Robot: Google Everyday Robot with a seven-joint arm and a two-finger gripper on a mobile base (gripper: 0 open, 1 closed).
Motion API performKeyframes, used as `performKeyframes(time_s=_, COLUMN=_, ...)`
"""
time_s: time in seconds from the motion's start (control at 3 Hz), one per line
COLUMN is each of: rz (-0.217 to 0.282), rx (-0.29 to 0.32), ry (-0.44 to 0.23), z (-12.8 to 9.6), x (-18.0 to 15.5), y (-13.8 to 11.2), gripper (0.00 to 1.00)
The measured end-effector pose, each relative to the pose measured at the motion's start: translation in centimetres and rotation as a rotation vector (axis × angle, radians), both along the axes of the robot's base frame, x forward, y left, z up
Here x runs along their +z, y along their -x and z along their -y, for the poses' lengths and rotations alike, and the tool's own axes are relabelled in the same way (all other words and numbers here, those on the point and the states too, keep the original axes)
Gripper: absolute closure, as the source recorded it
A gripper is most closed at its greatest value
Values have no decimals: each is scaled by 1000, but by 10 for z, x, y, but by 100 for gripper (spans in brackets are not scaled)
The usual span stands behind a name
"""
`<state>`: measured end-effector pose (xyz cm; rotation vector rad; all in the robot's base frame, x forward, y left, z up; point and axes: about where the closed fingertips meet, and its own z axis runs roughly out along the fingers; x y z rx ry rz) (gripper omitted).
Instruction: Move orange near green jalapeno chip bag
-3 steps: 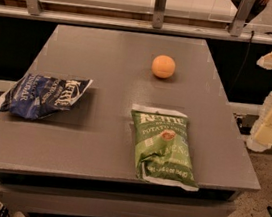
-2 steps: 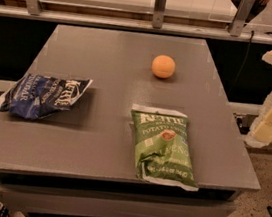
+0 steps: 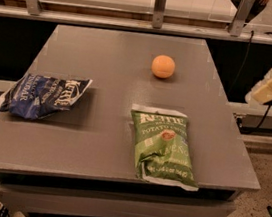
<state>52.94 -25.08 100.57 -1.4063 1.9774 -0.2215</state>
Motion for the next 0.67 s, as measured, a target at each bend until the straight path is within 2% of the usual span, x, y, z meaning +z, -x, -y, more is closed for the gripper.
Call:
performKeyframes(time_s=0.33, rz=78, rx=22, ry=-130, z=-5, x=10, y=-49, gripper=0)
performKeyframes(time_s=0.67, rz=78, rx=22, ry=-130, z=-5, x=10, y=-49, gripper=0)
